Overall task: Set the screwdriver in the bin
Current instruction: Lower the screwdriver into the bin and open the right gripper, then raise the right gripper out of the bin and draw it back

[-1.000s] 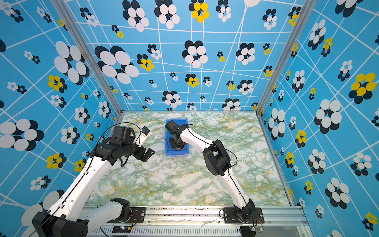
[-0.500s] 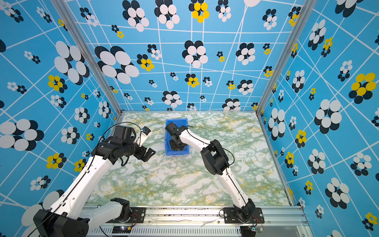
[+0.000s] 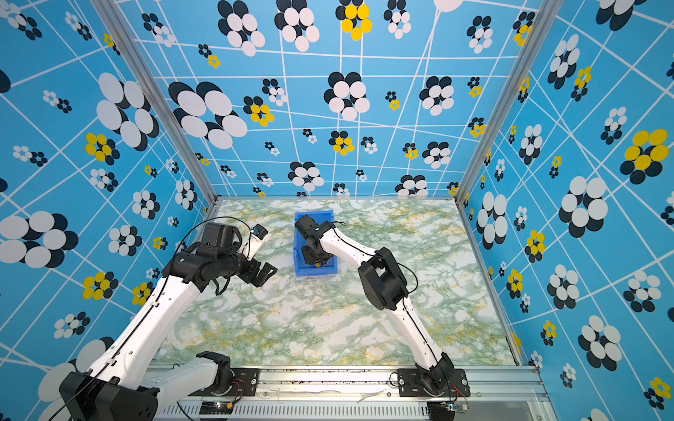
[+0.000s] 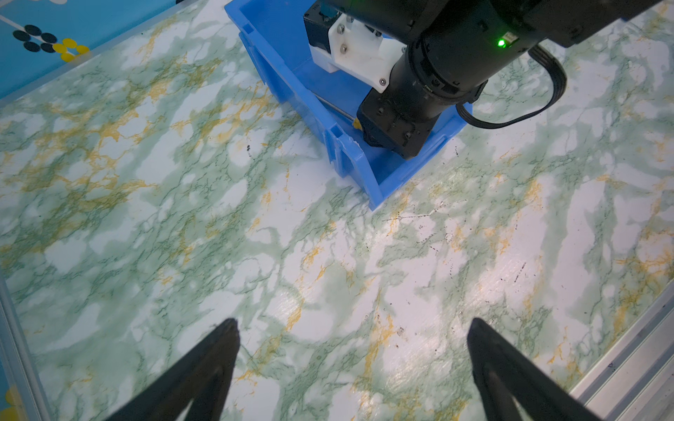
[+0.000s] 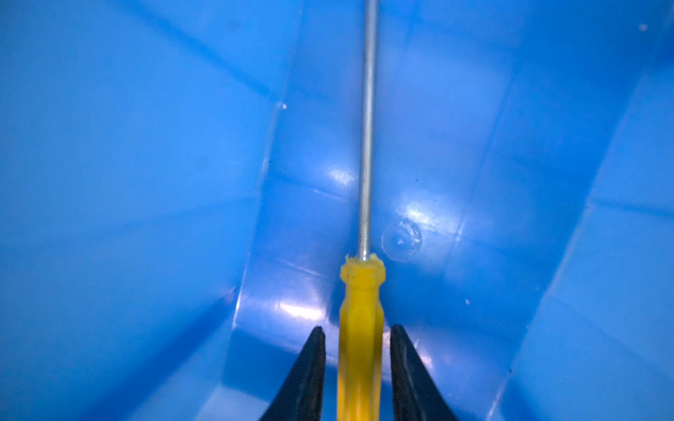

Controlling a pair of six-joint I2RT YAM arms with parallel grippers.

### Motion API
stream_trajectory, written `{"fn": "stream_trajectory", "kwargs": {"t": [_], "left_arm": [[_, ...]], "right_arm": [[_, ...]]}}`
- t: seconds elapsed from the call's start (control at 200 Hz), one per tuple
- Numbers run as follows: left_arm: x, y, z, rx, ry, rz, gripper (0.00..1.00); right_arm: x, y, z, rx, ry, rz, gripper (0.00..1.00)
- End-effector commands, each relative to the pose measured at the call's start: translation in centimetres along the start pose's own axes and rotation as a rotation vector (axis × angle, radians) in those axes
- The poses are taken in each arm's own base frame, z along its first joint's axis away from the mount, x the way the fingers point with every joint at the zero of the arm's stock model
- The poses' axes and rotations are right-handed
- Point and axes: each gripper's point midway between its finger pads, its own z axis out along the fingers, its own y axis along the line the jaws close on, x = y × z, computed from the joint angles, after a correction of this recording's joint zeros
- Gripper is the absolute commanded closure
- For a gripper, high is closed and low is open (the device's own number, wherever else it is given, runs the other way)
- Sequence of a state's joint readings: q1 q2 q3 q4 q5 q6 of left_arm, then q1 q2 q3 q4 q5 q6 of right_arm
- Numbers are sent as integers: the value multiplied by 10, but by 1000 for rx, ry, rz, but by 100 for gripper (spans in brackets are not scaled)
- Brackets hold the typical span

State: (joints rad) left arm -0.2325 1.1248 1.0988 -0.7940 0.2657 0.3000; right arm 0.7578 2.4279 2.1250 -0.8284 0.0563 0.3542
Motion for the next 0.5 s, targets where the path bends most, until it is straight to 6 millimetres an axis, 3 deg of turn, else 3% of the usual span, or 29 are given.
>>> {"fn": "stream_trajectory", "kwargs": {"t": [0.0,0.22,0.385,0.415,0.44,0.495], "left_arm": [[-5,-5,-3,20,-2,-3,1],[-6,6,3,-20,11,-18,1],[-10,27,3,-104,10,-65,1],[-12,31,2,-115,6,-75,1],[-13,33,2,-121,5,-84,1],[-14,37,2,-127,5,-101,1]], "right_arm": [[-13,-1,-18,-9,-32,5,65],[-30,-4,-65,3,-110,-9,59],[-41,-4,-111,-22,-205,-5,55],[-40,-3,-111,-30,-211,-7,54],[-45,-1,-132,-53,-256,-5,52],[-46,0,-146,-74,-294,2,50]]}}
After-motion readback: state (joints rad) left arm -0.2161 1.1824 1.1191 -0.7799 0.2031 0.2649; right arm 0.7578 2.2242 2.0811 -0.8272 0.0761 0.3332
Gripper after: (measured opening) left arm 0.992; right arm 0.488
